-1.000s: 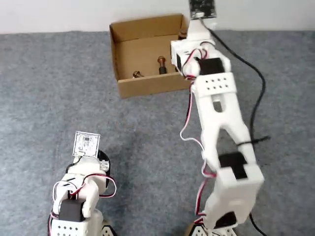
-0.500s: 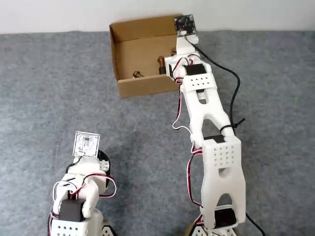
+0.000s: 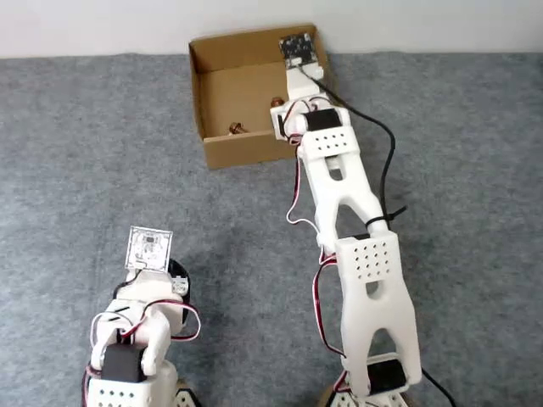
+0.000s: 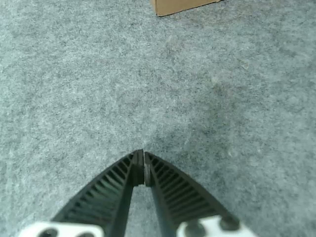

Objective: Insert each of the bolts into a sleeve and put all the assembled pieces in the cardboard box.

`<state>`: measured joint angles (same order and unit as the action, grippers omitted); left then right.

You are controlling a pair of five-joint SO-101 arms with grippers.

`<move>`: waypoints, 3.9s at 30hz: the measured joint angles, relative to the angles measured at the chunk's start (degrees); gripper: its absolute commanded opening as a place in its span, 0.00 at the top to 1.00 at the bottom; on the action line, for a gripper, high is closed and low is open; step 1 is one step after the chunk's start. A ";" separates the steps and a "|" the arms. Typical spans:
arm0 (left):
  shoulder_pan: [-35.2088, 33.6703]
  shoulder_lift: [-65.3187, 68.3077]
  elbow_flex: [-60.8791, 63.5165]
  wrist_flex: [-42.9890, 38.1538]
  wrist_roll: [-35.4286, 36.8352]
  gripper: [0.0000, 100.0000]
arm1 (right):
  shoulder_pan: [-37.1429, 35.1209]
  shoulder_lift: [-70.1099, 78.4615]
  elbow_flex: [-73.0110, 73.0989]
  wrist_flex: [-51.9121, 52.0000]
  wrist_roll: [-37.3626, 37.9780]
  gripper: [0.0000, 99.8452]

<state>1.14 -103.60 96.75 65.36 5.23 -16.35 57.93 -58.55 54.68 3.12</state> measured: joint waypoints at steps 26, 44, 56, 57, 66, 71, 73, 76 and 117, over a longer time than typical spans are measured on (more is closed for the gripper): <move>0.00 0.00 0.00 6.07 -0.18 1.00 | 0.00 0.09 -34.64 38.24 0.00 0.99; -0.26 0.00 0.00 6.07 -0.18 1.00 | 0.70 -22.33 -24.18 45.80 -8.35 0.99; -0.26 0.00 0.00 6.07 -0.18 1.00 | 9.23 -56.00 16.00 45.80 -12.31 0.99; -0.26 0.00 0.00 6.07 -0.18 1.00 | 10.37 -58.64 18.73 45.80 -12.31 0.99; -0.26 0.00 0.00 6.07 -0.18 1.00 | 19.52 -73.14 38.86 45.80 -12.31 0.99; -0.26 0.00 0.00 6.07 -0.18 1.00 | 22.42 -76.92 48.79 45.45 -12.48 0.99; -0.26 0.00 0.00 6.07 -0.18 1.00 | 23.30 -79.56 52.84 44.40 -12.48 0.99; -0.26 0.00 0.00 6.07 -0.18 1.00 | 23.74 -85.19 60.31 40.97 -12.48 0.99; -0.26 0.00 0.00 6.07 -0.18 1.00 | 23.82 -160.26 154.02 14.15 -5.01 0.99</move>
<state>0.88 -103.60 96.75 71.43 5.05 7.47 -102.33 95.47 68.84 -1.89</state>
